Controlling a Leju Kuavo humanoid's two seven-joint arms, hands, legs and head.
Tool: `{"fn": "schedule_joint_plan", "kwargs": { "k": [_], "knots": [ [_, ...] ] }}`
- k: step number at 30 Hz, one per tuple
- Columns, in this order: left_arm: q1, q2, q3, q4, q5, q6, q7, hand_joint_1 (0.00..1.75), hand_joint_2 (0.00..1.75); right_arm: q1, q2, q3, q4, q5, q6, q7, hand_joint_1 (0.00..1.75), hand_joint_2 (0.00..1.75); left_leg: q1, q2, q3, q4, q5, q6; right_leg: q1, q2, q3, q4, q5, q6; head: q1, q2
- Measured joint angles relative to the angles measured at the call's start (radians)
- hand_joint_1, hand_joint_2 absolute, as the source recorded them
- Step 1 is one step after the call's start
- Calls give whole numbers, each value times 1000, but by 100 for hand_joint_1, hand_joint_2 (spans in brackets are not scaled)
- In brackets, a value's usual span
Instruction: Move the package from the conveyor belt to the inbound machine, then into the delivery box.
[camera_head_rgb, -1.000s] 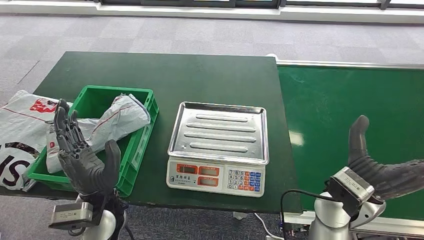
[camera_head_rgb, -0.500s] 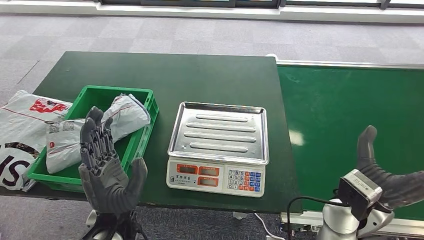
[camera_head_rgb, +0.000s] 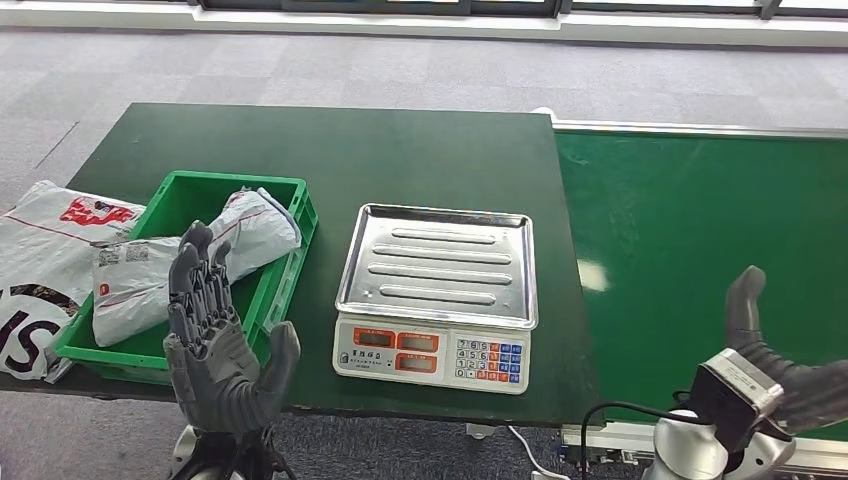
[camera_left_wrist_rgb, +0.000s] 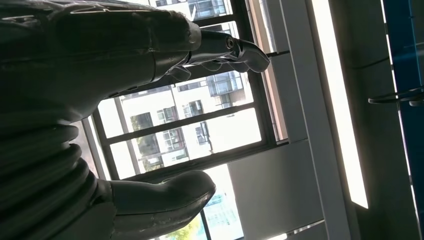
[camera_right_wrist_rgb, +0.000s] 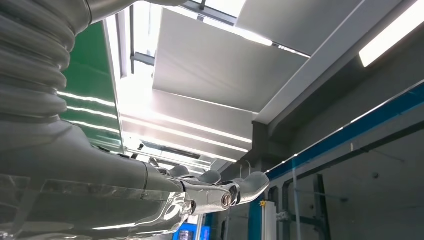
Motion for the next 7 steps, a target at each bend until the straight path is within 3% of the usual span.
{"fn": "schedule_joint_plan", "kwargs": {
  "k": [7],
  "knots": [
    [9, 0, 0, 0, 16, 16, 0, 0, 175, 3, 0, -2, 3, -1, 0, -3, 0, 175, 0, 0, 0, 0, 0, 0, 0, 0, 0, 0, 0, 0, 0, 0]
  ]
}}
